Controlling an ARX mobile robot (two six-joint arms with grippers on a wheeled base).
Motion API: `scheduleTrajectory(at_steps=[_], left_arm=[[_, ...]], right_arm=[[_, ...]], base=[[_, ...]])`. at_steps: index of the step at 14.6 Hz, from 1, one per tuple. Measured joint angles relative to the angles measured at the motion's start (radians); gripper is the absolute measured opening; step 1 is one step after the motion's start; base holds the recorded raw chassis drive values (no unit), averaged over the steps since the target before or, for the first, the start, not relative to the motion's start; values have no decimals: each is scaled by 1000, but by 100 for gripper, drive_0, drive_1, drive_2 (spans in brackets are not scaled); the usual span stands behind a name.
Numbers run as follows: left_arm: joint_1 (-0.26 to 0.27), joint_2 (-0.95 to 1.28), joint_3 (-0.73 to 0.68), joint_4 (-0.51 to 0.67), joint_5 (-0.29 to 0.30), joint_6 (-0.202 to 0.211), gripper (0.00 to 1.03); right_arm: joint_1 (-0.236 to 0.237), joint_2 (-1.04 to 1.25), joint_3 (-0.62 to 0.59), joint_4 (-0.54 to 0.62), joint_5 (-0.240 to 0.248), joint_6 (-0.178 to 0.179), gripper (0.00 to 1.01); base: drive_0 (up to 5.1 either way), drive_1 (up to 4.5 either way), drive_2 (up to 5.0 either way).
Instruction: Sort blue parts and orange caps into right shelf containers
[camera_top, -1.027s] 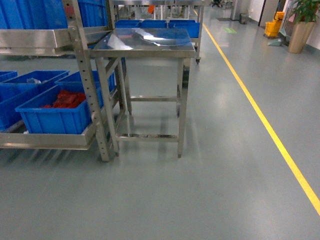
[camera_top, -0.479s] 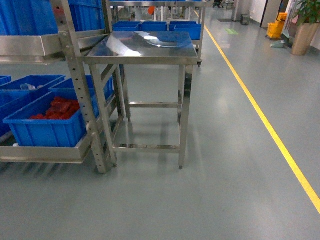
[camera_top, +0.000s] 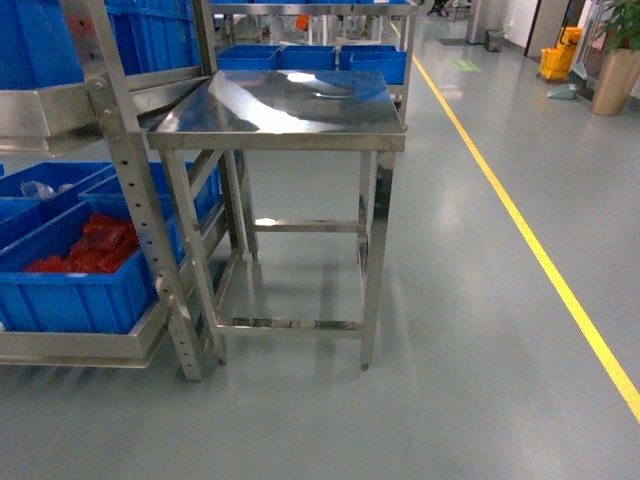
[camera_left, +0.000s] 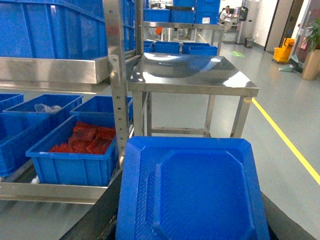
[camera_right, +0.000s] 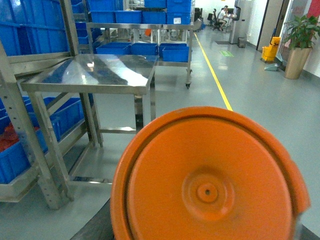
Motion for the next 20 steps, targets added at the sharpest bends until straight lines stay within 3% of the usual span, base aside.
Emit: scheduleTrajectory(at_steps=[7,15,20], left_arm=[[0,0,0,-1,0,0,42],[0,0,0,0,0,0,42],[0,0,0,1,1,0,42]], right_arm=[[0,0,0,3,0,0,45],[0,0,0,3,0,0,45],[0,0,0,0,2,0,45]], base=[[-1,432,-435],[0,0,0],[-478,258,258]])
